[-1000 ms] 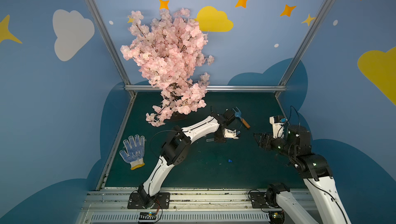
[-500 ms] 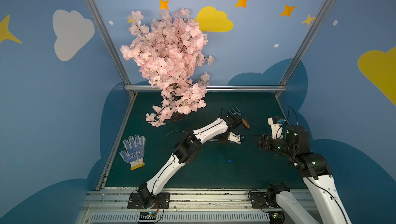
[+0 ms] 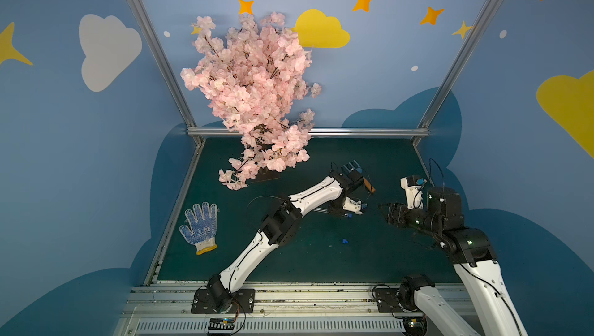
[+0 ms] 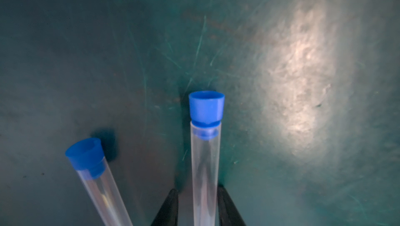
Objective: Insert stoppers into test tubes
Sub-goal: Place the test tube at the center of the board, then pick up the test tube at the center of the board.
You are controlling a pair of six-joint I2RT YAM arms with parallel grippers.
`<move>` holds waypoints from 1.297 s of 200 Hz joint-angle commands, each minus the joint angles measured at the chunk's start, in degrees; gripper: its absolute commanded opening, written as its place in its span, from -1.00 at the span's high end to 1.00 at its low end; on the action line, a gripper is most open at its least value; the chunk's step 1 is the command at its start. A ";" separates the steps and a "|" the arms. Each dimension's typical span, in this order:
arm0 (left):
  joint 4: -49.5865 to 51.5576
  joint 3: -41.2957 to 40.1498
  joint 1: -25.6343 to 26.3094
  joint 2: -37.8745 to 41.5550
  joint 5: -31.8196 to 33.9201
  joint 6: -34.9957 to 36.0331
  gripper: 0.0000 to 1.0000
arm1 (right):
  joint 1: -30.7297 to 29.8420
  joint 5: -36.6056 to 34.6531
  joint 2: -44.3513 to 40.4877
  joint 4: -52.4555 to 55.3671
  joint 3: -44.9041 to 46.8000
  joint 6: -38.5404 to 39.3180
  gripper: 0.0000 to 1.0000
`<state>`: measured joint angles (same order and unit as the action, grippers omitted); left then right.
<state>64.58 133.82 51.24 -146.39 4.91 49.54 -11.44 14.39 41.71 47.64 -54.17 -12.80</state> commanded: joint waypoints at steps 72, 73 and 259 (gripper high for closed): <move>-7.67 -9.73 1.31 11.62 -5.15 -0.01 -0.10 | 1.13 1.40 -0.24 2.02 -1.37 0.73 -0.41; -7.82 -10.08 1.31 11.94 -5.16 -0.03 -0.10 | 1.14 1.41 -0.24 2.06 -1.37 0.70 -0.40; -36.47 -59.08 -15.38 40.22 -4.58 9.06 -0.05 | 2.74 7.91 0.50 -1.75 6.62 -2.91 -0.42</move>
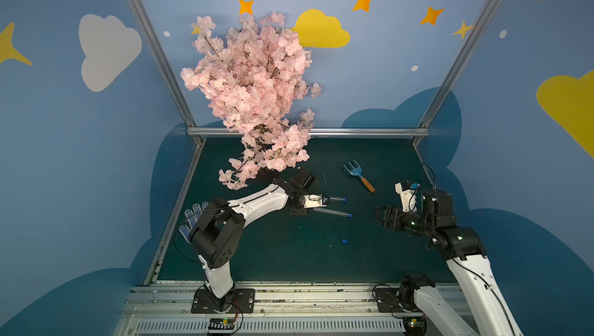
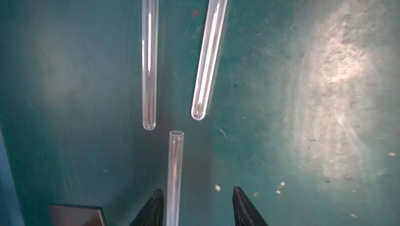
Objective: Insert stoppers into test tubes
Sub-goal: Pick up the test tube at the center of the board.
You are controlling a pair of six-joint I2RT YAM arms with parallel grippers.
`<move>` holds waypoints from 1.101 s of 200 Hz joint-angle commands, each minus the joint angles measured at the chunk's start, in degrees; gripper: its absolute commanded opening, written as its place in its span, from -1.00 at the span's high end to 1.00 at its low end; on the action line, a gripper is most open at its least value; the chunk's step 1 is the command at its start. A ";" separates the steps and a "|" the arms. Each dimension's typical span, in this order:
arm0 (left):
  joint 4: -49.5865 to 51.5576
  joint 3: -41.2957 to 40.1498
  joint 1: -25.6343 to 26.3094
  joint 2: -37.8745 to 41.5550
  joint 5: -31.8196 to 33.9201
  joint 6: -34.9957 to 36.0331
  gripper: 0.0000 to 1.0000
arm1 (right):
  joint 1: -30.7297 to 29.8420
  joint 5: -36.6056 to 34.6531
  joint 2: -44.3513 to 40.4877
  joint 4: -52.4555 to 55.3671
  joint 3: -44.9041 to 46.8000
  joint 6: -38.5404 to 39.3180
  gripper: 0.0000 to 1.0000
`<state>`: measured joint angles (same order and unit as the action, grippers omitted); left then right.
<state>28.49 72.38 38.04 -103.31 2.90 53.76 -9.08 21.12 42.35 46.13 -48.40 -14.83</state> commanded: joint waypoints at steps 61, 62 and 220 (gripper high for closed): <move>9.62 12.92 -4.82 -12.37 -5.45 8.62 -0.04 | 0.46 1.37 0.67 0.37 0.67 -0.62 -0.42; 9.81 13.07 -4.82 -12.54 -5.41 8.63 -0.03 | 0.47 1.37 0.69 0.41 0.67 -0.63 -0.42; 19.15 20.98 -7.53 -22.27 -1.28 10.91 0.45 | 1.13 1.52 1.27 0.99 0.04 0.68 -0.42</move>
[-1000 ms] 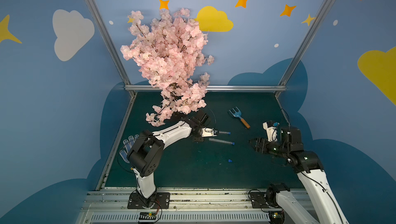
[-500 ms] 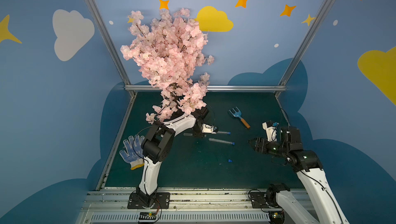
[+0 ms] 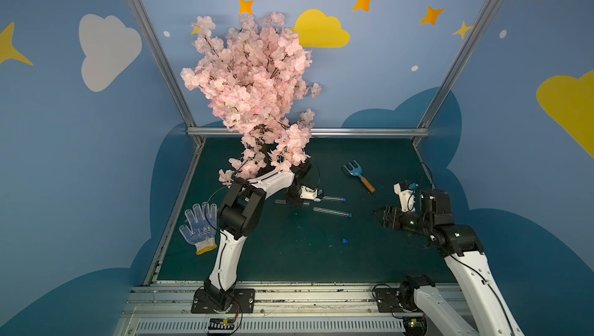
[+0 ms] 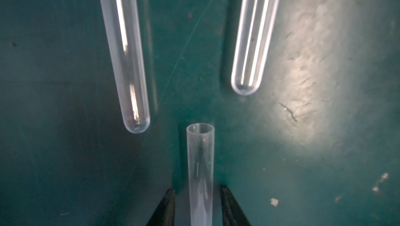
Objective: Insert stoppers into test tubes
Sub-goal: Pick up the test tube at the center of the board.
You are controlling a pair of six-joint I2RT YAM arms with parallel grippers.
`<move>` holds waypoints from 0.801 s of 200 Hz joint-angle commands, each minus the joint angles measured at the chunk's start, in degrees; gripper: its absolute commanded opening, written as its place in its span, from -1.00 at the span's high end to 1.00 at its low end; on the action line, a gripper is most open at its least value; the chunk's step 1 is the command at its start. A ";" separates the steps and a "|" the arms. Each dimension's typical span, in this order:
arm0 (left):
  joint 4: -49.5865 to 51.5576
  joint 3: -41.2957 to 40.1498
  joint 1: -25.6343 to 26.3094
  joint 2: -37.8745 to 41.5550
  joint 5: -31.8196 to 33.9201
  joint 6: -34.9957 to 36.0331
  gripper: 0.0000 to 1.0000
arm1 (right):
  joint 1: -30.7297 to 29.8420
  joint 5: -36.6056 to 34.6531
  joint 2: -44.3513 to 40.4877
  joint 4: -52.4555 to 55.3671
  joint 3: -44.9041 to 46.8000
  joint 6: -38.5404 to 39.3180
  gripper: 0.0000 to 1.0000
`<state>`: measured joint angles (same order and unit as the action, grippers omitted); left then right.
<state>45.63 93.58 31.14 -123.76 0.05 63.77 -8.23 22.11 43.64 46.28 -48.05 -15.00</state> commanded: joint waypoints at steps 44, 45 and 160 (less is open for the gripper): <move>1.95 -1.79 -1.24 -0.65 1.29 0.38 0.79 | 0.49 1.07 0.40 0.59 -0.20 0.72 -0.42; 1.93 -1.80 -1.25 -0.58 1.23 0.30 0.79 | 0.54 1.08 0.44 0.58 -0.20 0.70 -0.42; -2.91 -13.11 2.46 24.50 -11.91 -10.21 0.89 | -3.24 16.27 9.01 -12.84 3.91 -12.72 -0.39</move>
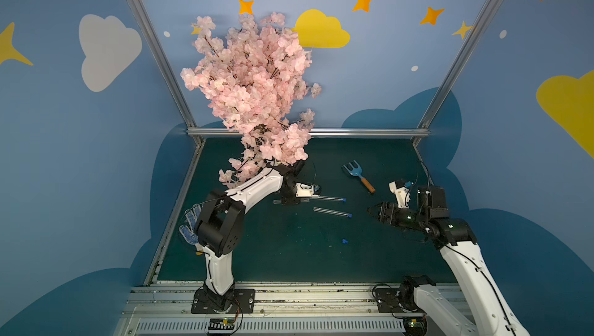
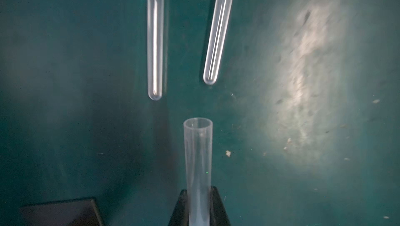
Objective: Insert stoppers into test tubes
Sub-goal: Pick up the test tube at the center of the board.
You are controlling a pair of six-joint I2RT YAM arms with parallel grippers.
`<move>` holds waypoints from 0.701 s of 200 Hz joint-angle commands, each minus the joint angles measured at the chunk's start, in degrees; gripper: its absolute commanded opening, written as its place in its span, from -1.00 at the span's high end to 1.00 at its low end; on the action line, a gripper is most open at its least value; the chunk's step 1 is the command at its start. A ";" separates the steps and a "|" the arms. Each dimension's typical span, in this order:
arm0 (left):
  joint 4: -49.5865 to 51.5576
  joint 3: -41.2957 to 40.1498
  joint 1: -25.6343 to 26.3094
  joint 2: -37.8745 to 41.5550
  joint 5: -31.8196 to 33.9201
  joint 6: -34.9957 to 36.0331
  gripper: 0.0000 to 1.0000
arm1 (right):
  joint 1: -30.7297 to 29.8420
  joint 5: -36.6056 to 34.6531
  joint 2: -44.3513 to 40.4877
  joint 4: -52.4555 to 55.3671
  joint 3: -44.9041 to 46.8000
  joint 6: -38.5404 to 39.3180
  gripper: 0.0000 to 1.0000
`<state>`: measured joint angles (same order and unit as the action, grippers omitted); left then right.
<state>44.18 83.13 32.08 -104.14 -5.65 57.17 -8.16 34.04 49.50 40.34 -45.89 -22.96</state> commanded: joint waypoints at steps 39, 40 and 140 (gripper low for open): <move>-3.23 -5.75 4.77 9.87 -7.32 -5.91 0.89 | -8.84 12.78 13.34 -21.87 2.73 -13.55 -0.44; -3.31 -5.77 4.81 9.98 -7.34 -5.92 0.89 | -9.04 12.88 13.61 -22.10 2.73 -13.62 -0.44; -6.86 -7.69 6.95 11.80 -11.08 -7.94 0.88 | -19.07 13.51 30.06 -37.03 -2.12 -21.33 -0.44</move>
<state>38.11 75.59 38.81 -93.01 -14.96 49.89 -25.17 46.30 77.89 8.47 -45.17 -42.09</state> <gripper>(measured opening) 0.140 0.726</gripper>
